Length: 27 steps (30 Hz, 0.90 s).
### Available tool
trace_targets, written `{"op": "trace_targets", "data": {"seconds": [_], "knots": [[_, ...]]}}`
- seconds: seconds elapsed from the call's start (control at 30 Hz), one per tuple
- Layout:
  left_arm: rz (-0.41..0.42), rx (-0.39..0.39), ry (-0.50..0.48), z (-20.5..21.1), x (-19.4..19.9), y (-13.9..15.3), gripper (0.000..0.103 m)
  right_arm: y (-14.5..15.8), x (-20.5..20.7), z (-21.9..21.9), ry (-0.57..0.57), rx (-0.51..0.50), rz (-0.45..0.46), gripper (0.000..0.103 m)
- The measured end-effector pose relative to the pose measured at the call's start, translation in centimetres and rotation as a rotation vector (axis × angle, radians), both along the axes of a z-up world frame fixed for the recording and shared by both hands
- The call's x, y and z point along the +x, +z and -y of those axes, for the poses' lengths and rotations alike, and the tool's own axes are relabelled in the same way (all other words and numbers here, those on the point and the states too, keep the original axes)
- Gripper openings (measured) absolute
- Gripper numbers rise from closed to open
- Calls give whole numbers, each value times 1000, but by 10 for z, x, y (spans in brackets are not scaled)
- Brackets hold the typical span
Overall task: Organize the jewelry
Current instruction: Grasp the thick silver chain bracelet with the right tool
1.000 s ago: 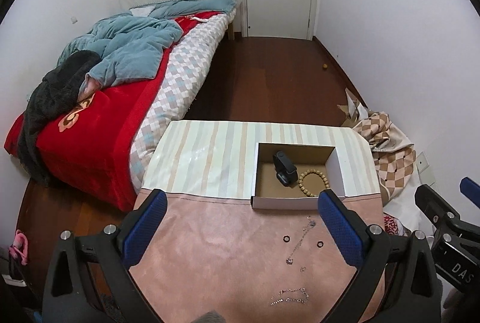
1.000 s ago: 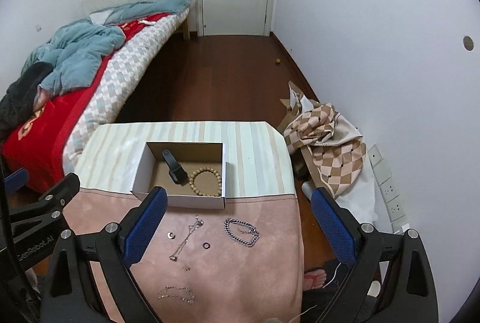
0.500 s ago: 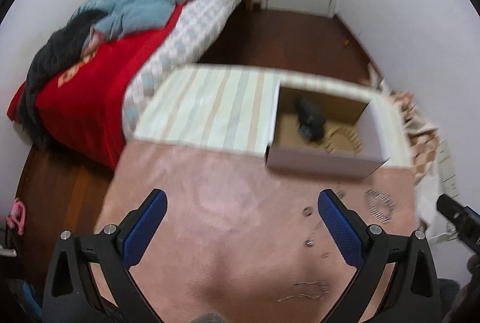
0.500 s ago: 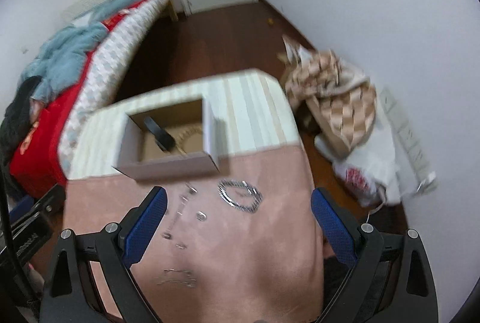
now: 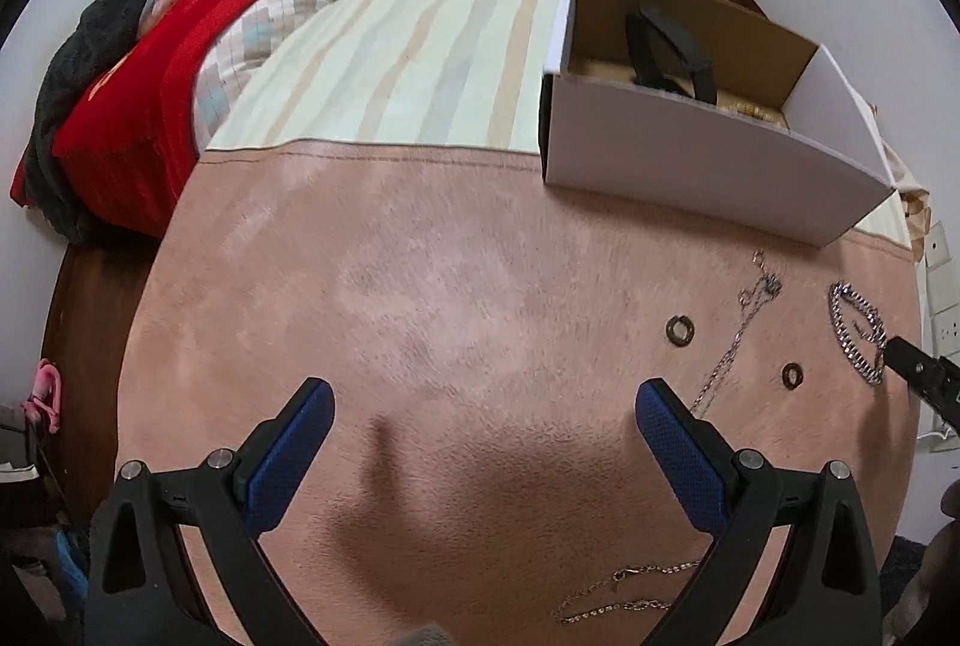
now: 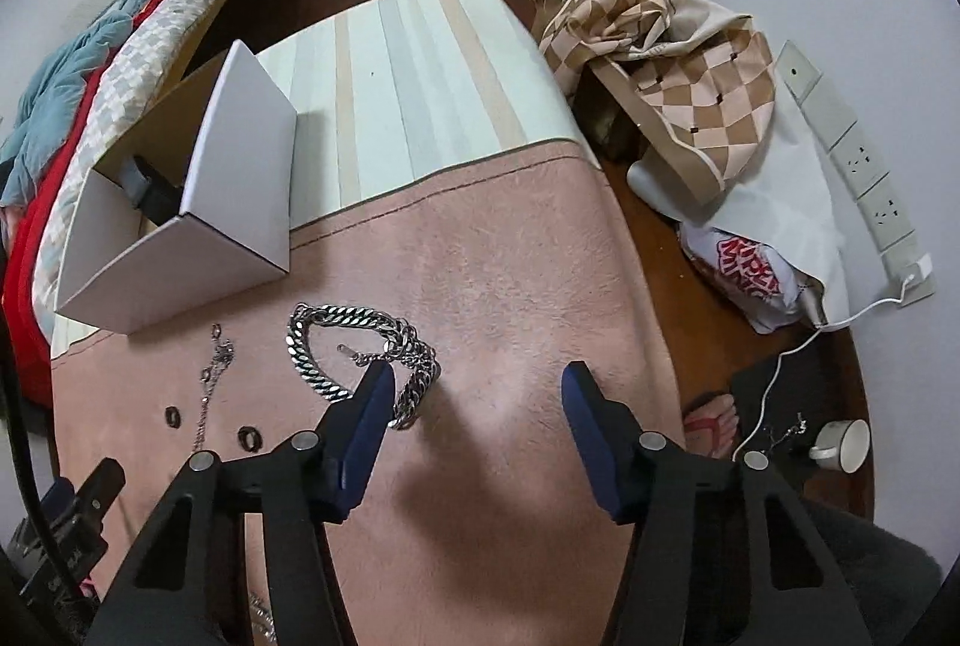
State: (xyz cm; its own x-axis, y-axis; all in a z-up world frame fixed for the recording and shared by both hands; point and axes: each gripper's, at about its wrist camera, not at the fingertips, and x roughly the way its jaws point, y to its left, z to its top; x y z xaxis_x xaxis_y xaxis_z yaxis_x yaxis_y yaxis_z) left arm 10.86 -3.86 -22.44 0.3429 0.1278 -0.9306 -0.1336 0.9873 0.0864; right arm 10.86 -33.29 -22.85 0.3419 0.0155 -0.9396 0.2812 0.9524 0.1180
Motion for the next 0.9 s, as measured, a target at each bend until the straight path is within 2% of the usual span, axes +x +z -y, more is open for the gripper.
{"op": "trace_targets", "data": {"seconds": [0.13, 0.2, 0.23, 0.33, 0.6, 0.77, 0.87, 0.9], "knots": [[-7, 13, -15, 0, -2, -2, 103, -1, 2, -17, 51, -52, 18, 42], [-11, 11, -25, -2, -1, -3, 103, 0, 1, -27, 89, -114, 26, 30], [-12, 13, -33, -1, -2, -3, 103, -1, 0, -30, 100, -131, 27, 8], [-6, 2, -59, 3, -6, 1, 103, 2, -8, -34, 112, -115, 25, 4], [-26, -60, -156, 25, -15, -4, 102, 32, -47, -27, 50, -19, 93, 3], [-23, -65, -213, 40, -13, -11, 100, 25, -59, -29, 39, -15, 75, 3], [-3, -76, -239, 46, -11, -12, 83, 19, -61, -25, 34, -13, 59, 3], [-7, -69, -241, 48, -11, -13, 69, 18, -61, -23, 35, -14, 58, 3]]}}
